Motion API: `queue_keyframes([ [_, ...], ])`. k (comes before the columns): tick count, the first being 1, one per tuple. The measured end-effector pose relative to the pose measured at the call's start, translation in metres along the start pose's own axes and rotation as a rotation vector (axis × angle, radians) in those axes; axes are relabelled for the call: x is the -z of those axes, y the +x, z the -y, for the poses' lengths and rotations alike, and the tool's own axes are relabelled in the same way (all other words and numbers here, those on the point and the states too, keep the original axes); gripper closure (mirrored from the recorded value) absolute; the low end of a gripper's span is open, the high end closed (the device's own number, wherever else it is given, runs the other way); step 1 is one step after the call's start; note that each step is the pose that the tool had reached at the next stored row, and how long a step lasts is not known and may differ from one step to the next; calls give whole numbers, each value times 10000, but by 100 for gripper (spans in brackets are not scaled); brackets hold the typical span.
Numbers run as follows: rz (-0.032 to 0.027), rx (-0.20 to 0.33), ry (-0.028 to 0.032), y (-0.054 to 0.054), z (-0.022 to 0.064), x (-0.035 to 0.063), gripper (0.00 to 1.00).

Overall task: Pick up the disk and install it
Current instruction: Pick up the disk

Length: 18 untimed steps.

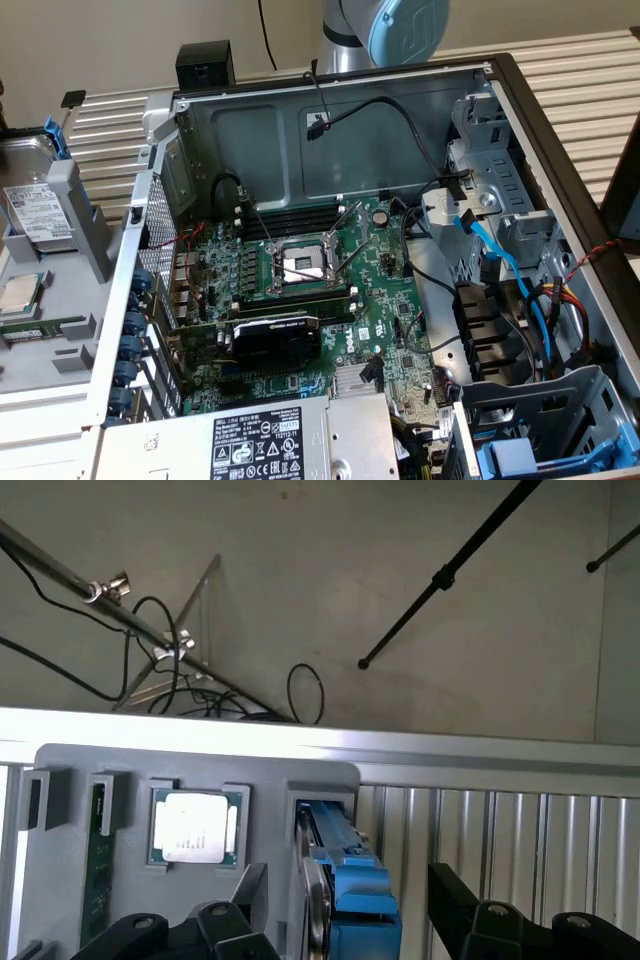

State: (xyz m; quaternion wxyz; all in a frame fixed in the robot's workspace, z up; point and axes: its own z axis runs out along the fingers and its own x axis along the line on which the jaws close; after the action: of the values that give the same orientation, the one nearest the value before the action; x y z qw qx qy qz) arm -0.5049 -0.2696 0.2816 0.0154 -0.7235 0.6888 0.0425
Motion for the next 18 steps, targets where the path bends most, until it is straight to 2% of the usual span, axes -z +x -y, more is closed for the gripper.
queue_keyframes([
  [2,22,-44,3,13,-2,-1,26],
  [6,28,-174,4,24,-2,-6,26],
  [8,33,-245,-32,29,-3,-8,26],
  [11,39,-323,-129,33,-3,-11,26],
  [13,39,-328,-147,34,-4,-12,26],
  [18,41,-327,-148,24,-2,-21,26],
])
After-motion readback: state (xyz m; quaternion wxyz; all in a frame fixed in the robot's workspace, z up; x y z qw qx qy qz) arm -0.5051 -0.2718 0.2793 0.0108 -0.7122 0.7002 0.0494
